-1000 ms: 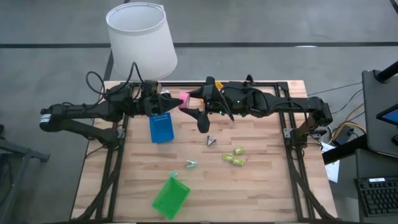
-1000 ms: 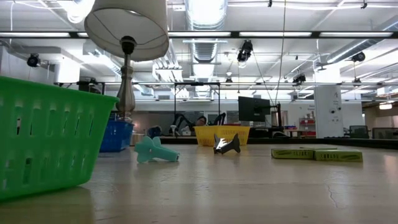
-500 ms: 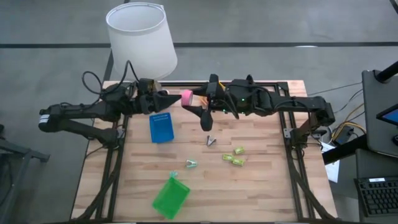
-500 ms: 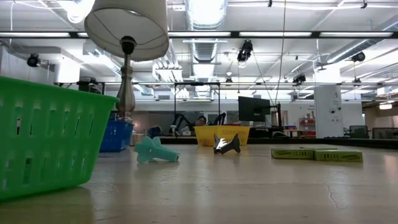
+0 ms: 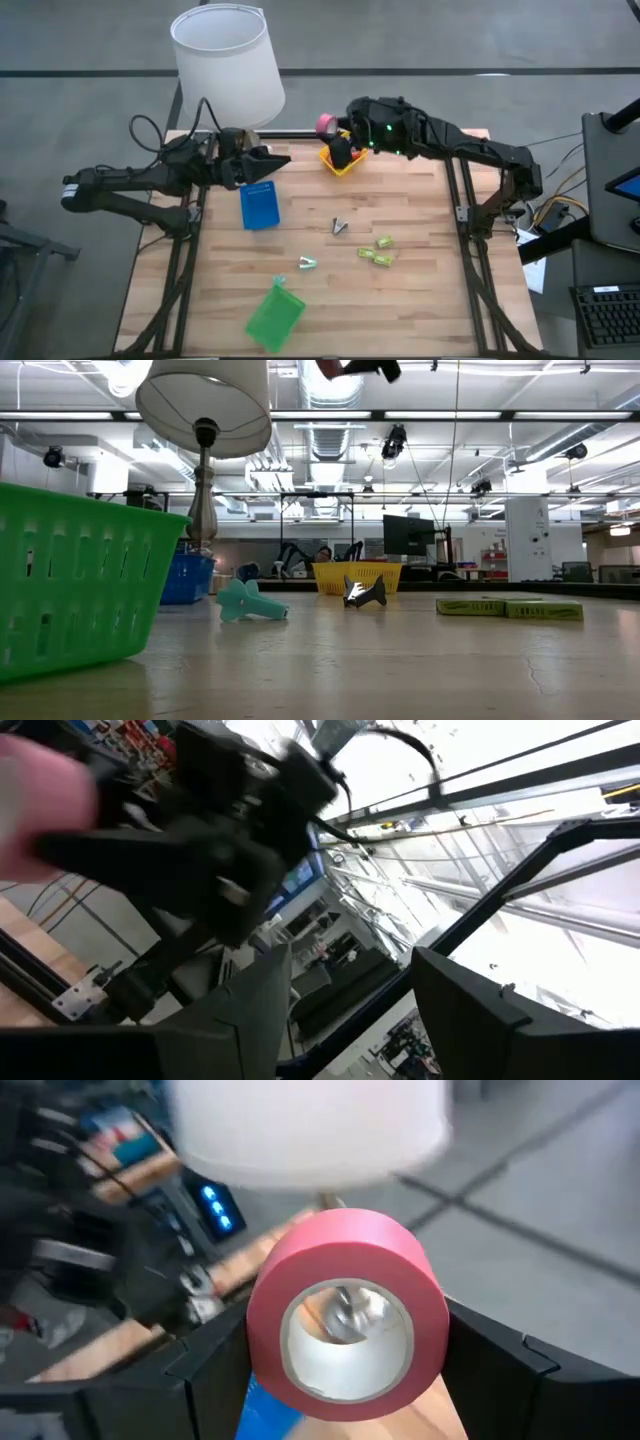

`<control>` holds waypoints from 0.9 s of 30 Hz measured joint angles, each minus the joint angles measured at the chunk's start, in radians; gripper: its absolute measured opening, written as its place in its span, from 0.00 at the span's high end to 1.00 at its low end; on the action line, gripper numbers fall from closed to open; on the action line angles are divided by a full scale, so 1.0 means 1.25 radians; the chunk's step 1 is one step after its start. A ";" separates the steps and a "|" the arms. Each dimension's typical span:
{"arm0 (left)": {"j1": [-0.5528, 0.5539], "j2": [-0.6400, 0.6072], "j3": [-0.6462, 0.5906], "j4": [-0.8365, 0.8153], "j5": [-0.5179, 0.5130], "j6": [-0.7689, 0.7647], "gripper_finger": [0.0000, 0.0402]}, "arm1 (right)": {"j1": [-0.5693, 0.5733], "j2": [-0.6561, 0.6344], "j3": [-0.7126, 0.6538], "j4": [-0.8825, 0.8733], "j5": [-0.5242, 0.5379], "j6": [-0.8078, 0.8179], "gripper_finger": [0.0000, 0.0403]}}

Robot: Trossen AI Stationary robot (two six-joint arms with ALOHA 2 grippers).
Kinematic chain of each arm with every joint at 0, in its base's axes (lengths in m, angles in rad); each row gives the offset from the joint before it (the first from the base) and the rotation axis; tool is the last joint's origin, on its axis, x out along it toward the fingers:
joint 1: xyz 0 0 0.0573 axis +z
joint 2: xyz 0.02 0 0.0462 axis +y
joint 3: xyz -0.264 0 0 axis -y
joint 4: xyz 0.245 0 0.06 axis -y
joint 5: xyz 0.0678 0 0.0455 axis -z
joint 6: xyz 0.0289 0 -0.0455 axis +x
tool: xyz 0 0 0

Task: Pick and place Stapler, Stapler remover, tape
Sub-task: Put the pink tape into the yellow bin

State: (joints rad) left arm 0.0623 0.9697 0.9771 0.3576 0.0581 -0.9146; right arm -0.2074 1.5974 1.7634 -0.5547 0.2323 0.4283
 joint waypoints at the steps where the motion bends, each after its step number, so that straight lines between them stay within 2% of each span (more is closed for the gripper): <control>1: -0.001 0.000 0.000 0.000 0.004 0.000 0.48 | -0.015 0.005 0.000 -0.012 -0.011 0.010 0.33; 16: -0.020 0.000 0.000 -0.020 0.024 -0.002 0.48 | -0.203 0.154 0.000 -0.129 -0.215 0.059 0.34; 27: -0.030 0.001 0.000 -0.021 0.025 -0.003 0.48 | -0.273 0.299 0.000 -0.167 -0.312 0.046 0.34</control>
State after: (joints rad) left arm 0.0242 0.9707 0.9768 0.3309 0.0895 -0.9188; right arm -0.5482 1.9714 1.7634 -0.7640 -0.1576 0.4860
